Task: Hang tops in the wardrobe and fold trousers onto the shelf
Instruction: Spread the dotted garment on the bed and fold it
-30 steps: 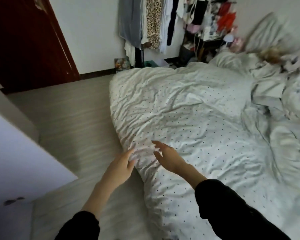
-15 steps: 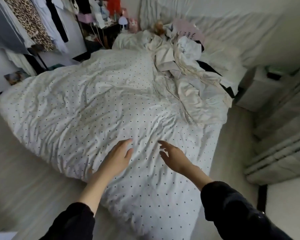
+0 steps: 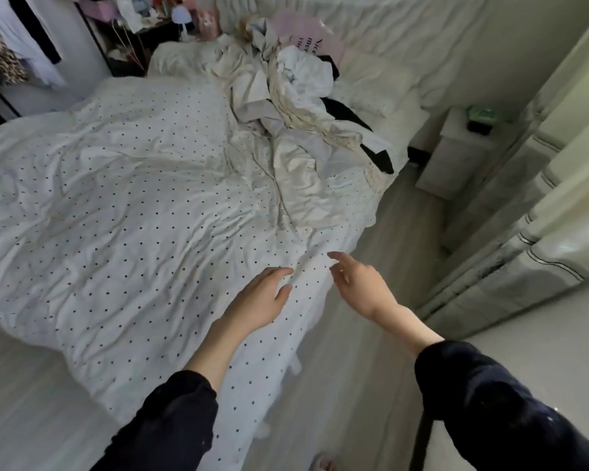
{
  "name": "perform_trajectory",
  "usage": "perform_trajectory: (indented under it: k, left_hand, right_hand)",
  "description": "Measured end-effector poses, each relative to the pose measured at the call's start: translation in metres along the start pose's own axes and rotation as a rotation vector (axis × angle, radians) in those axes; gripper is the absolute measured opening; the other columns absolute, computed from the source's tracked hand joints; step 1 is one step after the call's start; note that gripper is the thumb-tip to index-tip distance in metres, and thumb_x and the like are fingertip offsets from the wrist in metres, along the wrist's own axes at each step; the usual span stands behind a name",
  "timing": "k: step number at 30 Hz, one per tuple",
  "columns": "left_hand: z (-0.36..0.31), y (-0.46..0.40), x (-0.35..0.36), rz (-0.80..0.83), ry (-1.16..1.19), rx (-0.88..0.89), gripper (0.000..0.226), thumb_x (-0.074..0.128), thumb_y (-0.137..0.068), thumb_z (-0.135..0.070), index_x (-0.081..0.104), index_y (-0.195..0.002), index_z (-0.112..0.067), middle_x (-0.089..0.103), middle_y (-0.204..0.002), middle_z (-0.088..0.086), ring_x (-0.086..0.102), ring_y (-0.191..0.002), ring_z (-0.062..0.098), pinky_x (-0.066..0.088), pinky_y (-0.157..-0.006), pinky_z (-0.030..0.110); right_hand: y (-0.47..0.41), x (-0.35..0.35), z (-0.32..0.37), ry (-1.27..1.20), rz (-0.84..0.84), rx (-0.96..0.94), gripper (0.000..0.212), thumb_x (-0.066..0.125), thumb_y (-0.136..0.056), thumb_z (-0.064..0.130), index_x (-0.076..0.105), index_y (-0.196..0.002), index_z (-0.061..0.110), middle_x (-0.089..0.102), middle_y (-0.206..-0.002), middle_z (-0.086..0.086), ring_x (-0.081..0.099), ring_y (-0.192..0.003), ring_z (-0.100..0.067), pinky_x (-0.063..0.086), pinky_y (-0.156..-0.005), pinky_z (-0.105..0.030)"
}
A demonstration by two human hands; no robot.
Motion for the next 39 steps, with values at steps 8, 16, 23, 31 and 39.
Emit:
perform_trajectory:
  k: [8,16,23,31,39]
  left_hand:
    - [-0.034,-0.069,0.016,-0.054,-0.004,-0.054,0.039,0.038,-0.100,-0.026,0.041,-0.138,-0.019,0.038,-0.145,-0.005,0.040,-0.130,0.012,0.032,-0.104,0.023]
    - [-0.063,-0.252,0.014,-0.121,0.061,-0.062,0.039,0.039,-0.100,-0.025,0.042,-0.138,-0.018,0.039,-0.143,-0.002,0.040,-0.130,0.014,0.030,-0.104,0.023]
    - [-0.073,-0.397,-0.018,-0.118,0.045,-0.139,0.040,0.040,-0.100,-0.024,0.042,-0.138,-0.014,0.040,-0.144,0.005,0.040,-0.131,0.018,0.031,-0.108,0.027]
    - [-0.054,-0.554,-0.042,-0.135,0.058,-0.294,0.040,0.041,-0.099,-0.023,0.043,-0.137,-0.012,0.043,-0.142,0.007,0.042,-0.129,0.020,0.030,-0.105,0.024]
    - [-0.047,-0.713,-0.047,-0.187,0.146,-0.517,0.042,0.038,-0.100,-0.022,0.037,-0.141,-0.016,0.037,-0.147,0.004,0.034,-0.135,0.020,0.026,-0.111,0.032]
  right_hand:
    - [-0.059,-0.051,-0.069,-0.019,0.083,-0.022,0.043,0.040,-0.097,0.014,0.041,-0.140,0.019,0.064,-0.121,-0.002,0.057,-0.111,-0.028,0.044,-0.091,-0.034]
    - [-0.227,-0.115,-0.126,0.052,0.106,-0.093,0.041,0.042,-0.098,0.016,0.041,-0.139,0.019,0.064,-0.122,-0.004,0.058,-0.110,-0.027,0.044,-0.092,-0.036]
    - [-0.388,-0.159,-0.144,0.022,0.161,-0.132,0.042,0.042,-0.099,0.017,0.040,-0.140,0.016,0.062,-0.123,-0.008,0.057,-0.114,-0.029,0.045,-0.095,-0.041]
    - [-0.579,-0.156,-0.177,0.073,0.339,-0.223,0.041,0.040,-0.099,0.018,0.039,-0.140,0.016,0.065,-0.116,-0.013,0.060,-0.106,-0.031,0.048,-0.089,-0.040]
    - [-0.751,-0.138,-0.190,0.162,0.453,-0.345,0.038,0.035,-0.100,0.020,0.044,-0.136,0.012,0.065,-0.113,-0.011,0.061,-0.098,-0.025,0.045,-0.080,-0.032]
Point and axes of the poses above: each hand's wrist, its own y-axis away from the middle knuckle, its own x-axis out of the palm, z = x × y, the point moved 5 cm from there along -y, towards the middle knuckle
